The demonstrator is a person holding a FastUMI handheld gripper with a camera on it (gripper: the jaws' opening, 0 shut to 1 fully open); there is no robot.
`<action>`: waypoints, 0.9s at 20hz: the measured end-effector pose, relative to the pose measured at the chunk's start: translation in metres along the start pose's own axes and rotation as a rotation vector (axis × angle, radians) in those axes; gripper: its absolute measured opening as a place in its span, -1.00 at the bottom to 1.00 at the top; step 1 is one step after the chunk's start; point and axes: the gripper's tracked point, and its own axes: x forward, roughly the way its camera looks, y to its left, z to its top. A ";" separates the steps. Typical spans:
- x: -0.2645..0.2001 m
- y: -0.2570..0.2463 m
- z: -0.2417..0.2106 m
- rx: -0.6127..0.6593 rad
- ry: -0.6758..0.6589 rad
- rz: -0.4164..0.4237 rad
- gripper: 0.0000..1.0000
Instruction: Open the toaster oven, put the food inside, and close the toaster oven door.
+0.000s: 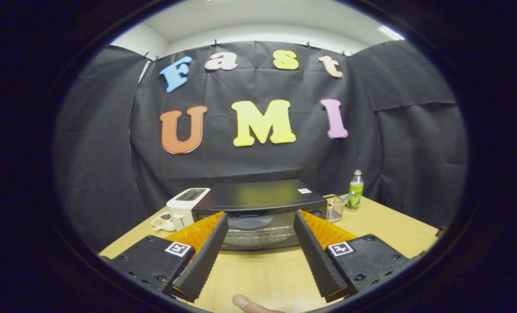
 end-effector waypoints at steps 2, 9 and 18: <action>-0.021 -0.009 0.025 -0.003 0.003 -0.012 0.98; -0.112 -0.043 0.109 -0.070 -0.122 -0.015 0.96; -0.190 -0.069 0.148 -0.076 -0.246 -0.006 0.96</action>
